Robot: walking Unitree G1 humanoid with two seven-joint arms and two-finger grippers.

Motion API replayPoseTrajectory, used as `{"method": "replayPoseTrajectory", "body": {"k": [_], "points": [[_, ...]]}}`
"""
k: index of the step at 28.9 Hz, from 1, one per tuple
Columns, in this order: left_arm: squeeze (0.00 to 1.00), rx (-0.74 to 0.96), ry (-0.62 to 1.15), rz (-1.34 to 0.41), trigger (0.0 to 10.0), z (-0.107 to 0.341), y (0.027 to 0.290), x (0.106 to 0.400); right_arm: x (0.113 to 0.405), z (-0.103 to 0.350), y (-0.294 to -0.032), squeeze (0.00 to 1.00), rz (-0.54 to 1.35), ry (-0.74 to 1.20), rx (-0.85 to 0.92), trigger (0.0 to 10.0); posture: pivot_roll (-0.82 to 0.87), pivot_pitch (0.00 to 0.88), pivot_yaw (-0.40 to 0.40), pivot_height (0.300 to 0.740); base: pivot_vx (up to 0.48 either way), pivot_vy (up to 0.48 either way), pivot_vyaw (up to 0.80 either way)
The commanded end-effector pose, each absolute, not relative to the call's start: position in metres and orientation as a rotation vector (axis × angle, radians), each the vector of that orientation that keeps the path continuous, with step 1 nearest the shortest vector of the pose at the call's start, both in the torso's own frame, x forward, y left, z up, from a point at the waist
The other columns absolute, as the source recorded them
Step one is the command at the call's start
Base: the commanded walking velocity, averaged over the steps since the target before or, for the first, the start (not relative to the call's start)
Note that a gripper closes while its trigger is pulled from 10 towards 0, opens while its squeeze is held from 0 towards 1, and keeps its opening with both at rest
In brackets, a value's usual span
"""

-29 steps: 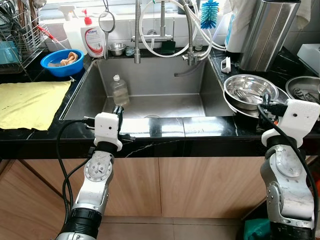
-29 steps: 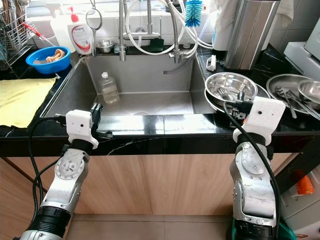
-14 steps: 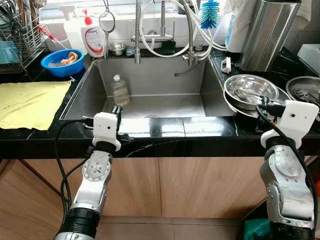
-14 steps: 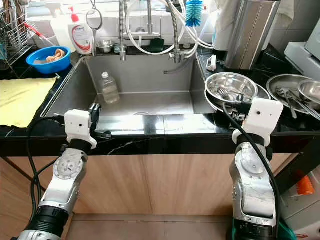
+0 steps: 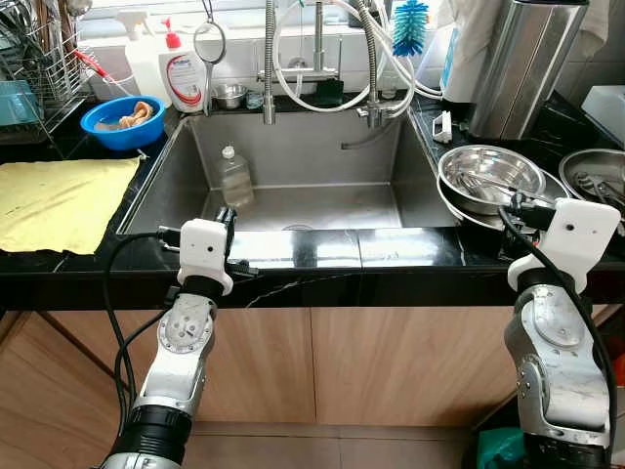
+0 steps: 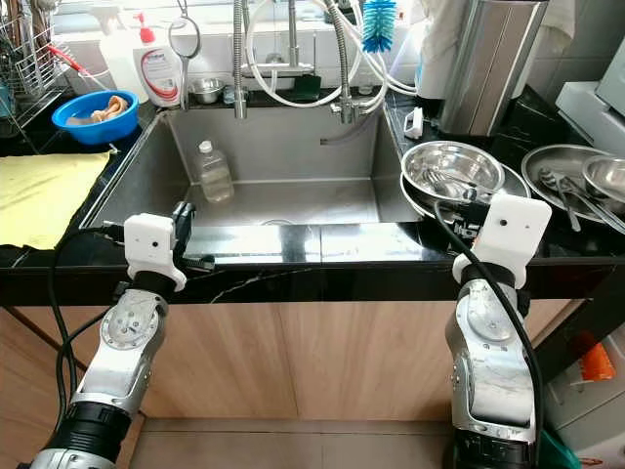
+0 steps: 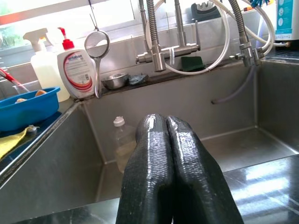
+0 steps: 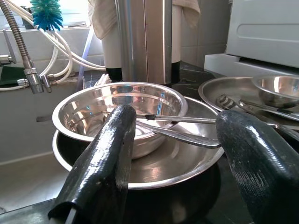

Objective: Kitchen organization

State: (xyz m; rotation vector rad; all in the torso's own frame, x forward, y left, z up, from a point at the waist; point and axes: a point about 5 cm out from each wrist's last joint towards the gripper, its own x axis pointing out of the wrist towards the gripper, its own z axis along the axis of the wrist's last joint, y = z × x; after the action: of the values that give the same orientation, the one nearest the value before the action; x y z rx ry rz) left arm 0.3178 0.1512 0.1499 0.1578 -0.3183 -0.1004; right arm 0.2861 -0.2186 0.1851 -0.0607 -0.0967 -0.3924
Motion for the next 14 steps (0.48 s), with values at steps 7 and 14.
{"method": "replayPoseTrajectory", "body": {"k": [7, 14], "points": [[0.00, 0.182, -0.354, -0.086, 10.0, 0.162, 0.160, 0.322, 0.294, 0.183, -0.203, 0.00, -0.288, -0.089, -0.035, 10.0, -0.25, 0.000, 0.058, 0.731, 0.000, 0.000, 0.00], [0.00, 0.184, -0.351, -0.085, 10.0, 0.162, 0.160, 0.322, 0.297, 0.181, -0.195, 0.00, -0.225, -0.074, -0.042, 10.0, -0.25, 0.000, 0.057, 0.731, 0.000, 0.000, 0.00]]}}
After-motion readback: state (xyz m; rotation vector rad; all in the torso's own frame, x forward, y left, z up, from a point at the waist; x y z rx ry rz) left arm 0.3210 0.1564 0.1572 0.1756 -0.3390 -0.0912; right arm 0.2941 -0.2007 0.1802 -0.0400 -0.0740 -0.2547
